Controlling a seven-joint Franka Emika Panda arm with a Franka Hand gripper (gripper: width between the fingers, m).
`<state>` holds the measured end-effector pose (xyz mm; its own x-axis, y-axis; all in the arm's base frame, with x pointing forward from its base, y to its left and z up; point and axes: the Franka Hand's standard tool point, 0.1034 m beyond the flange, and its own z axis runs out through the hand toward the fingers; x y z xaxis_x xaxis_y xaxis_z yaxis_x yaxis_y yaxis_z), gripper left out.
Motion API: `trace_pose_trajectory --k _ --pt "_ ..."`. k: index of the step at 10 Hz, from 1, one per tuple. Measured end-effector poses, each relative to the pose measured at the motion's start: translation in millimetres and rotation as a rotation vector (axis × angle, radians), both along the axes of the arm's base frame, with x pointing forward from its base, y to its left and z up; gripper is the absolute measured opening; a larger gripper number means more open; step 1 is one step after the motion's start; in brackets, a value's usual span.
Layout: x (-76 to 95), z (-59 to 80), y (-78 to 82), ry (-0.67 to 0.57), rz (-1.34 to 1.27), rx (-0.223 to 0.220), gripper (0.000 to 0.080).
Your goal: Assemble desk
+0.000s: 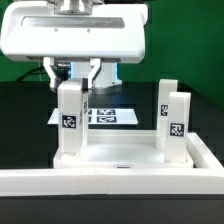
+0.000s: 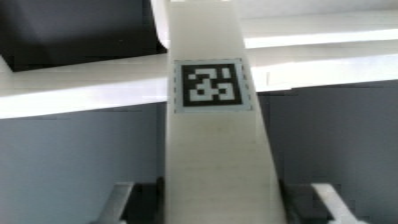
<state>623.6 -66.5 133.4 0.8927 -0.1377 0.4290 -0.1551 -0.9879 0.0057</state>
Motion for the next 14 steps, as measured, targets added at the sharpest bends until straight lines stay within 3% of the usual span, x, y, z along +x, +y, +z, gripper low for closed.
trace_pose_trajectory --k 5,8,14 --pt "5.2 -1.2 0.4 -0.060 0.001 -0.042 0.0288" --pt "5.1 -1.2 10.2 -0.081 -0.032 -0.029 0.0288" --pt "8.3 -1.4 16.6 -0.206 -0.067 -0.082 0.0288"
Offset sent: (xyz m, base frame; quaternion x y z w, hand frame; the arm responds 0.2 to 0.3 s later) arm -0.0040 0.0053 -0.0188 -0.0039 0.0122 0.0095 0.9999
